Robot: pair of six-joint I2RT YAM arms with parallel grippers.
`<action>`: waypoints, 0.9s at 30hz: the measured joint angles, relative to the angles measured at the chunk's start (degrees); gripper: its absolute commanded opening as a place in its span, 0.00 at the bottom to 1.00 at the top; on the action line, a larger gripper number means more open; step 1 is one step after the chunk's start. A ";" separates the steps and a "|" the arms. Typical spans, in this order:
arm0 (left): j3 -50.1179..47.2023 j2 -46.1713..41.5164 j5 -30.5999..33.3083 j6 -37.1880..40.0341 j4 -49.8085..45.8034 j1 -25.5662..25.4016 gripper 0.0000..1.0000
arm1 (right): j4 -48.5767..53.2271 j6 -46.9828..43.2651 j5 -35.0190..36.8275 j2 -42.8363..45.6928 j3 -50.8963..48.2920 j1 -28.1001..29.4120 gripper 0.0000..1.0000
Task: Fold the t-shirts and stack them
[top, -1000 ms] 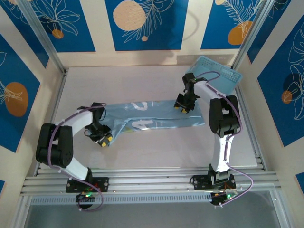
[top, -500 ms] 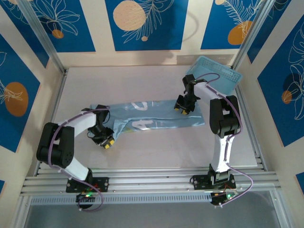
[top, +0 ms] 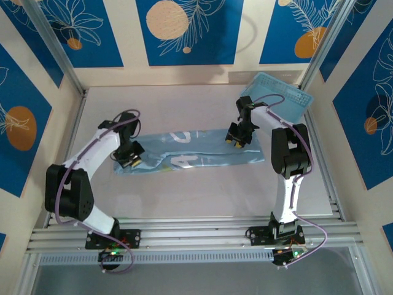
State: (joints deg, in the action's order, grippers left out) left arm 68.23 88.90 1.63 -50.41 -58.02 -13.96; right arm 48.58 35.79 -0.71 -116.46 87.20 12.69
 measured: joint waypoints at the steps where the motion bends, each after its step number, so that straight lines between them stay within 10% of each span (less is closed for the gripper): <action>1: 2.16 1.31 0.98 1.40 -1.14 0.00 0.00 | 0.02 0.13 -0.02 0.00 0.00 0.00 0.37; 10: 15.54 12.90 9.20 12.52 -5.68 0.72 0.00 | 0.00 0.13 -0.39 0.02 -0.02 0.00 0.36; 27: 11.80 26.58 18.62 19.41 -5.62 3.39 0.07 | 0.02 0.13 -0.42 0.44 -0.87 -0.07 0.36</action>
State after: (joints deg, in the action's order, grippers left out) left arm 80.03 115.48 20.25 -31.00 -63.64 -10.57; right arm 48.60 35.92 -1.13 -116.03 86.32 12.62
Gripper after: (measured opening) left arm 0.046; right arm 0.363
